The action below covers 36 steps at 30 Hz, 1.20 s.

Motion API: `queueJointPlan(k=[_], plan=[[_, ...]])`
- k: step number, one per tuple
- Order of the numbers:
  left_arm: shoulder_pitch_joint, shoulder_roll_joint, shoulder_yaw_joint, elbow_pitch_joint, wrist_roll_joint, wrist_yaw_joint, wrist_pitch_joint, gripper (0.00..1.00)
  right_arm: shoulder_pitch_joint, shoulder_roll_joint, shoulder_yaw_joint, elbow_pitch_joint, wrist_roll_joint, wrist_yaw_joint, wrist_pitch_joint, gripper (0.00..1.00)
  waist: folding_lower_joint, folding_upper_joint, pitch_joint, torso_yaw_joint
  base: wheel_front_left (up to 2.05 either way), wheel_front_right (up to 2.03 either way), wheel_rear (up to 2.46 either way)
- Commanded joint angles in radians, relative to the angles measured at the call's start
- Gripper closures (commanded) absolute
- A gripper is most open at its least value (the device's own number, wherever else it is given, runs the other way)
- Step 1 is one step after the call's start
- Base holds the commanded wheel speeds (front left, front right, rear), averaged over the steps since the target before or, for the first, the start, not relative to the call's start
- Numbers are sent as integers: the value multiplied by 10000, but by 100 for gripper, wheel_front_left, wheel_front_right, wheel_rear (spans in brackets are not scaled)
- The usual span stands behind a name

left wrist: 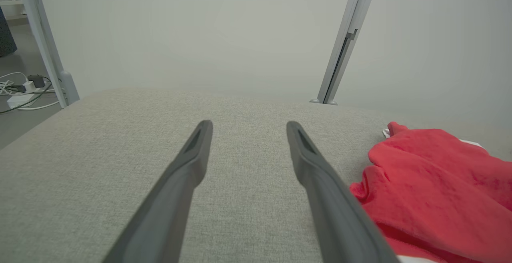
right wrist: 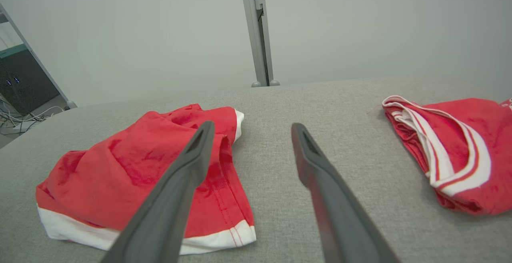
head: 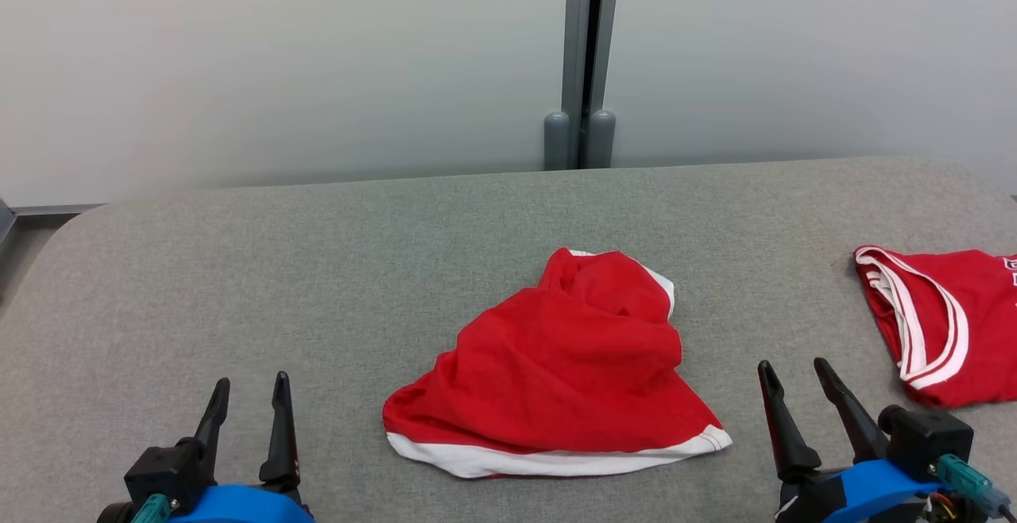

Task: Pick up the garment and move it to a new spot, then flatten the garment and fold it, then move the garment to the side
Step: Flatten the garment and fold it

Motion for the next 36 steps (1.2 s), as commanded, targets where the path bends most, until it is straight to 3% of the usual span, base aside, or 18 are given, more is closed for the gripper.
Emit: queueJointPlan(k=[1,11,28,29,30,31,32,33,34,35,36], plan=[[-115,-20,59,25,73,-49,-45,0,6,17,8,-12,-32,1,11,0,1,0,19,-12,0,0,0],[-264,-375,-899,792,259,-566,337,0,-103,40,240,314,88,1,361,0,1,0,447,-63,0,0,0],[-1427,-482,-1961,2713,29,-846,961,0,-1454,74,939,2977,-21,1,812,0,1,0,1628,-279,0,0,0],[-1505,-485,-2037,2787,50,-852,993,10,-1588,77,1023,3135,-83,1,927,0,1,0,1677,-284,0,0,0],[-1572,-490,-2139,2863,54,-847,1057,70,-1717,82,1158,3247,-99,1,1027,0,1,0,1730,-287,0,0,0],[-1620,-490,-2233,2930,64,-859,1080,98,-1789,86,1300,3411,-92,3,1176,0,1,0,1762,-285,0,0,0],[-1643,-494,-2327,2992,69,-872,1086,100,-1792,89,1411,3555,-89,3,1333,0,1,0,1792,-280,0,0,0],[-1668,-504,-2459,3044,64,-883,1091,100,-1808,89,1513,3638,-103,3,1427,35,1,0,1808,-275,0,0,0],[-1718,-522,-2555,3084,32,-892,1073,100,-1827,97,1560,3681,-97,4,1465,90,1,0,1818,-267,0,0,0],[-1760,-533,-2626,3113,-3,-901,1032,100,-1826,104,1626,3686,-60,9,1452,100,1,0,1818,-261,0,0,0],[-1769,-541,-2720,3106,-32,-908,969,100,-1805,111,1686,3664,-11,14,1455,100,1,0,1810,-261,0,0,0]])
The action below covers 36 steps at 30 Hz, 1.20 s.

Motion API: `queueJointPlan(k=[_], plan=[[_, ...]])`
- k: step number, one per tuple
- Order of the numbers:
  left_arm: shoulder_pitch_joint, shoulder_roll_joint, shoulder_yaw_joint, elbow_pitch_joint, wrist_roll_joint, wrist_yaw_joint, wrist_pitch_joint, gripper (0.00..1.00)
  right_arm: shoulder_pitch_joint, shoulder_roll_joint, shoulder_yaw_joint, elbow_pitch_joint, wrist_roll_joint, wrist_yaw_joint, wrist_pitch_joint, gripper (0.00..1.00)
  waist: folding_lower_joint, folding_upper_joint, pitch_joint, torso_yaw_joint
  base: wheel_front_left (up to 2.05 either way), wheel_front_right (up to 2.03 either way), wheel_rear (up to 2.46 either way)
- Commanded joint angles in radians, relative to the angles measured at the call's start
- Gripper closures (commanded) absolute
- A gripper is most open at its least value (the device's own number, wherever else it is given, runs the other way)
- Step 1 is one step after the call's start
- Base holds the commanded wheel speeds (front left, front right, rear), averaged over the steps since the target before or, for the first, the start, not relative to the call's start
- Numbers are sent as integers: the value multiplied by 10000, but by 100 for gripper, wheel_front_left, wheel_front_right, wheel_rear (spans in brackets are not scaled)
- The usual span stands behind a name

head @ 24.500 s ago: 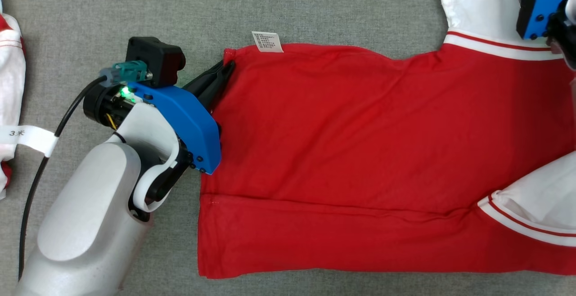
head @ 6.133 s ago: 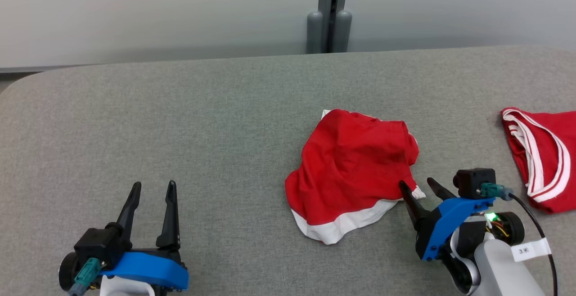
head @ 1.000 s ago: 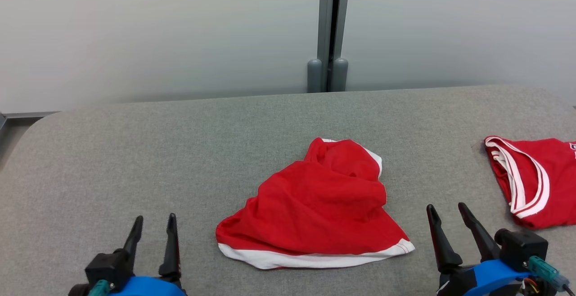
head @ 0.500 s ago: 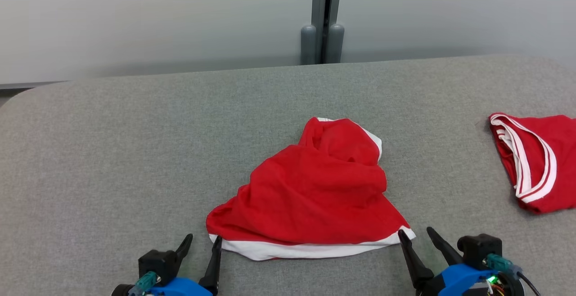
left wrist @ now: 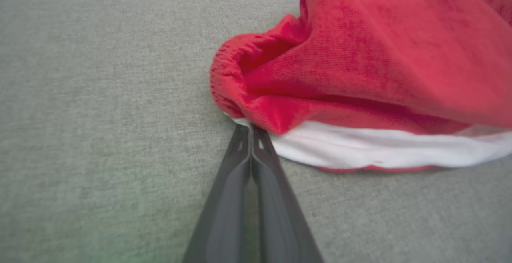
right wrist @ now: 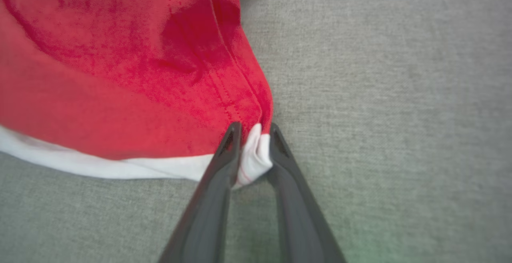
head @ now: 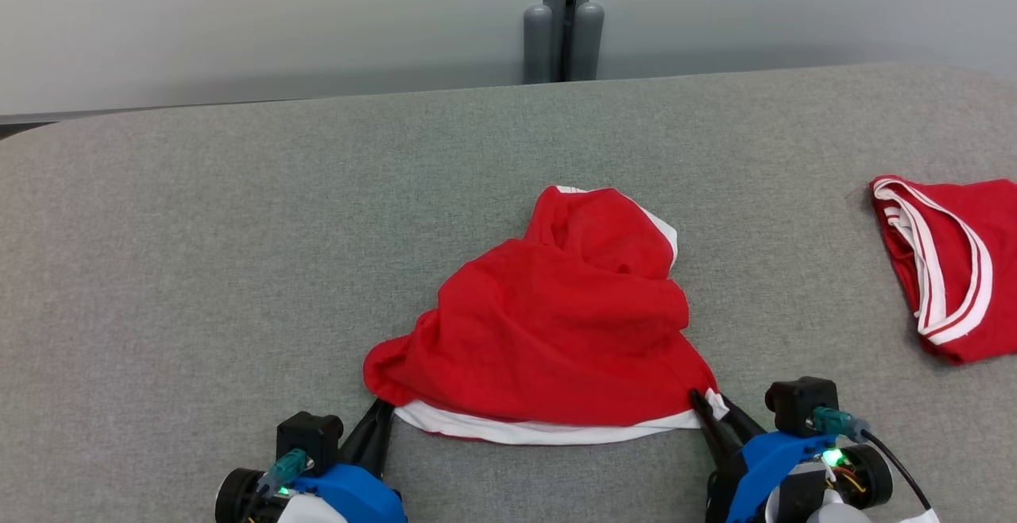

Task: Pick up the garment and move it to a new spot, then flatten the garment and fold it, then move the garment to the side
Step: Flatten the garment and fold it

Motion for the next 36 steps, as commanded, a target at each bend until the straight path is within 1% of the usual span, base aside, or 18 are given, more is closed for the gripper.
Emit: queueJointPlan(k=[1,3,6,10,12,18,21,24,26,28,31,33,34,35,36], plan=[[-50,-29,-175,83,-107,-78,-58,100,112,63,149,34,108,27,-7,100,-1,-1,-26,4,0,0,0],[-134,-95,-189,-131,-249,-85,-308,100,116,48,53,-279,249,23,-262,100,-1,-1,-114,11,0,0,0],[-293,-50,-34,-716,-553,-80,-599,100,154,23,-204,-1031,496,18,-544,100,-1,-1,-326,8,0,0,0],[-299,141,209,-2106,-1051,-62,-713,100,231,-26,-456,-2653,801,17,-502,100,-1,-1,-649,-102,0,0,0],[-267,322,296,-2899,-1222,-61,-543,100,293,-21,-596,-3603,1046,18,-329,100,-1,-1,-814,-176,0,0,0],[-297,597,652,-5538,-2055,13,671,100,394,-66,-1043,-6232,1446,18,649,100,-1,-1,-1159,-328,0,0,0],[-473,460,951,-6793,-3033,47,1540,100,246,-158,-1249,-7367,1547,18,1273,100,-1,-1,-1126,-410,0,0,0],[-814,587,1318,-7676,-3867,308,2541,100,-232,-325,-1408,-8019,1677,18,1869,100,-1,-1,-858,-562,0,0,0],[-1217,703,1581,-8000,-4227,566,3131,100,-801,-434,-1477,-8031,1828,18,2120,100,-1,-1,-489,-687,0,0,0],[-1781,834,1827,-8058,-4462,832,3649,100,-1530,-488,-1516,-7641,2098,18,2278,100,-1,-1,40,-797,0,0,0],[-3070,935,2315,-7797,-4687,1323,4147,100,-3190,-606,-1366,-6755,2476,18,2151,100,-1,-1,1135,-980,0,0,0],[-4184,1098,2549,-7454,-4578,1467,4294,100,-4441,-653,-1204,-5950,2655,18,1881,100,-1,-1,1841,-1095,0,0,0],[-4823,1219,2659,-7242,-4363,1562,4232,100,-5128,-650,-1189,-5508,2675,17,1657,100,-1,-1,2167,-1166,0,0,0],[-5417,1427,2660,-6999,-4023,1565,4150,100,-5827,-666,-1133,-5076,2659,17,1417,100,-1,-1,2442,-1205,0,0,0],[-6027,1355,2750,-6743,-3930,1631,3952,100,-6543,-682,-1047,-4656,2621,17,1109,100,-1,-1,2695,-1240,0,0,0]])
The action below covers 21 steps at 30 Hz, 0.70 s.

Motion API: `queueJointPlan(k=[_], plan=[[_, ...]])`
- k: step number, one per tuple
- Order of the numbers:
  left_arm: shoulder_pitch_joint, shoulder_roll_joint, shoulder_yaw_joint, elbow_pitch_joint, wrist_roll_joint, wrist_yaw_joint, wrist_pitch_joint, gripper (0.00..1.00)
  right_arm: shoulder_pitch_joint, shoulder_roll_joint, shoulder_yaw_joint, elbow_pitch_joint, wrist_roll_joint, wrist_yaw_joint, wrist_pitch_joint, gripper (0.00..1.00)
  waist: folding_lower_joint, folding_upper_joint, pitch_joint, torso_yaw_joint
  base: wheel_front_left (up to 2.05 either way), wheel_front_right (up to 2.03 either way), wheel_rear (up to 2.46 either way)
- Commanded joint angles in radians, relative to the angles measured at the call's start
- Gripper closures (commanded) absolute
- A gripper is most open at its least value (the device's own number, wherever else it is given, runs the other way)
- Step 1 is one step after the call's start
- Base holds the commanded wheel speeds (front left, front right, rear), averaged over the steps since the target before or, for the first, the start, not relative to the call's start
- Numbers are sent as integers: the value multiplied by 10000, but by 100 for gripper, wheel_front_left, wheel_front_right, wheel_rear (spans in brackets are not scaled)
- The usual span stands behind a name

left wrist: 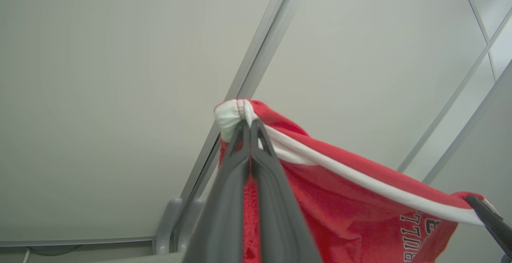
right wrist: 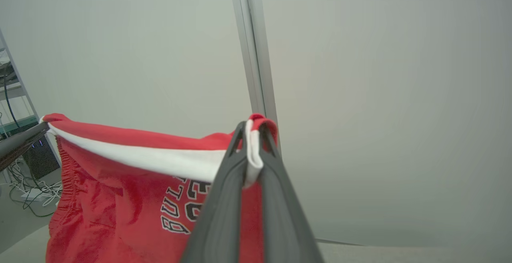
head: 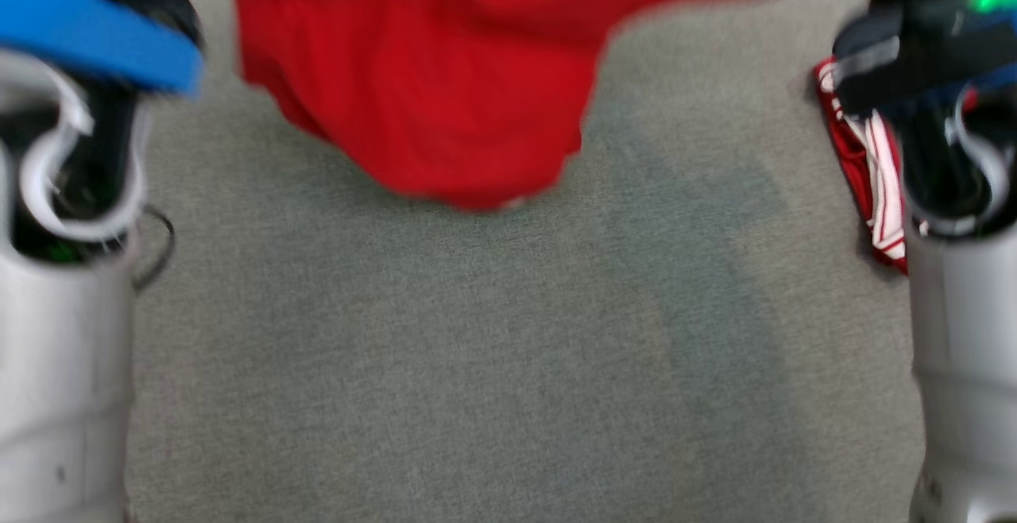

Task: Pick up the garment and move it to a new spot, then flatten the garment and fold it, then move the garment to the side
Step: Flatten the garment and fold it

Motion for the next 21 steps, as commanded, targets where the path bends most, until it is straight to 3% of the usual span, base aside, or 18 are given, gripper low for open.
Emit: queueJointPlan(k=[1,6,9,17,21], plan=[[-1285,29,287,456,331,177,-476,100,-1481,-70,149,743,-80,3,-663,100,-5,0,894,331,0,0,0],[-3397,128,598,1448,975,-17,-1882,100,-3820,-137,457,2247,-533,-4,-2731,100,-5,0,1344,206,0,0,0],[-3717,187,418,2026,1219,-400,-2447,100,-4103,-181,852,3081,-674,-4,-3481,100,-5,0,1272,195,0,0,0],[-2071,-33,-65,3146,1102,-967,-2996,100,-2722,-630,2093,4381,-134,-3,-3073,100,-5,0,961,271,0,0,0],[-353,-175,-459,3629,862,-1188,-2962,100,-1355,-927,2468,4818,365,-1,-2031,100,-5,0,560,341,0,0,0]])
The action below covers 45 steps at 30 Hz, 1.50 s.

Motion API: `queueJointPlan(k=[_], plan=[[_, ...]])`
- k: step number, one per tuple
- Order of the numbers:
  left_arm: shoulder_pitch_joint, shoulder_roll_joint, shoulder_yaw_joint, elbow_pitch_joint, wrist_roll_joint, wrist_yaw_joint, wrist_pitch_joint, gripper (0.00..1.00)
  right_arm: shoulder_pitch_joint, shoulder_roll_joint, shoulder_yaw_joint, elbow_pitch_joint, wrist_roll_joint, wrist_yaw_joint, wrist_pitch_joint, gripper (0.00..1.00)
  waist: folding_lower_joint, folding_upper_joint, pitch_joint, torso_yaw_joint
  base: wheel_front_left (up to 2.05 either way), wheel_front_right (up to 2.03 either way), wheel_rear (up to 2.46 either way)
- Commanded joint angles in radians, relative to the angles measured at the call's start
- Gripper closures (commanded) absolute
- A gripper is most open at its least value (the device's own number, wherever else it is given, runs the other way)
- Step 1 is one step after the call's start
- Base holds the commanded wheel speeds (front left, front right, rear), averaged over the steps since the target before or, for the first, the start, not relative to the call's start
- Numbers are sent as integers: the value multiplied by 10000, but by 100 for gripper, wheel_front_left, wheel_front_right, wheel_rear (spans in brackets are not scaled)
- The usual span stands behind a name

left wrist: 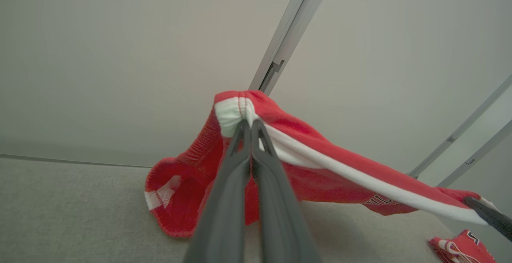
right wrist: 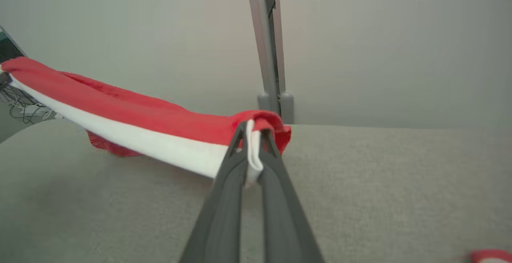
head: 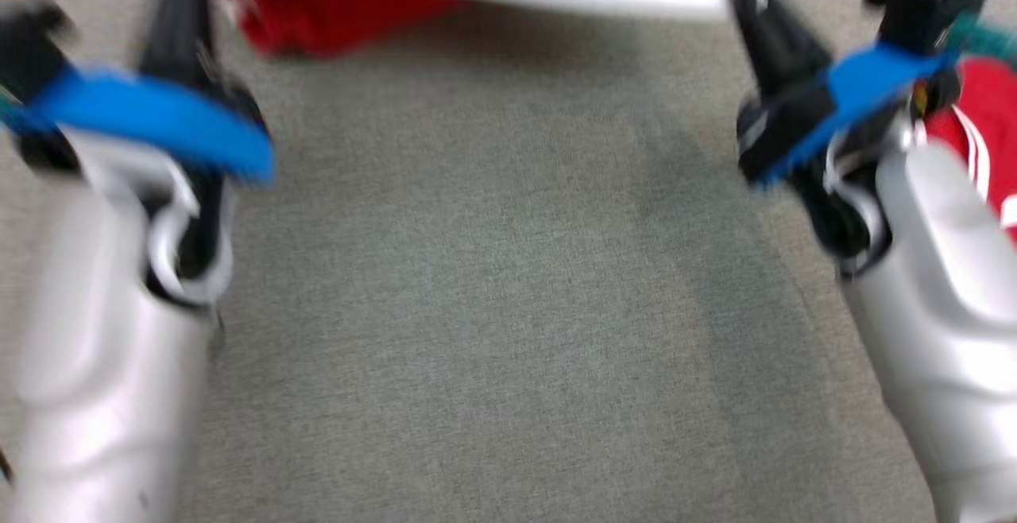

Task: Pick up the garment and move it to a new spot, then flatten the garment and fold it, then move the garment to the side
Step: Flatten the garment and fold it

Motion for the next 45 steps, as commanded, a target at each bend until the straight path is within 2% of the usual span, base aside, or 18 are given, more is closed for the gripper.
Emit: queueJointPlan(k=[1,4,8,11,14,22,27,30,35,41,45], plan=[[575,48,-134,152,-73,-75,75,100,533,-192,24,62,167,-9,368,100,0,0,-228,-25,0,0,0],[1919,172,-613,321,-234,-211,464,100,1634,-542,45,-157,373,-9,1313,100,0,0,-752,-10,0,0,0],[3691,411,-1062,-51,-556,-287,1138,100,3337,-1155,-311,-1161,373,-11,2268,100,0,0,-1621,103,0,0,0],[4978,797,-1372,-817,-716,-229,1936,100,4739,-1474,-778,-2309,401,-14,3183,100,0,0,-2163,190,0,0,0],[6372,1279,-1795,-1995,-830,-27,3010,100,6335,-1465,-1465,-3648,560,-14,4218,100,0,0,-2599,259,0,0,0],[9411,2483,-2472,-6056,-1309,925,5228,100,10042,-400,-3450,-7166,-35,-8,7326,100,0,0,-2765,486,0,0,0],[10155,2862,-2499,-7849,-1620,1518,6056,100,11103,355,-4378,-8966,-703,-4,8596,100,0,0,-2635,640,0,0,0],[10071,2855,-2266,-8434,-1710,1703,6061,100,11016,505,-4598,-9591,-975,-4,8961,100,0,0,-2581,698,0,0,0],[9117,2419,-1923,-8219,-1959,1742,5890,100,9605,87,-4241,-9531,-1257,-4,9009,100,0,0,-2271,773,0,0,0],[7107,1538,-1637,-6946,-2276,1880,5874,100,6691,-569,-3344,-7893,-1169,-4,8768,100,0,0,-1488,1005,0,0,0],[5702,1106,-1518,-5737,-2314,1941,5929,100,4618,-715,-2718,-6365,-1011,-4,8419,100,0,0,-939,1260,0,0,0]])
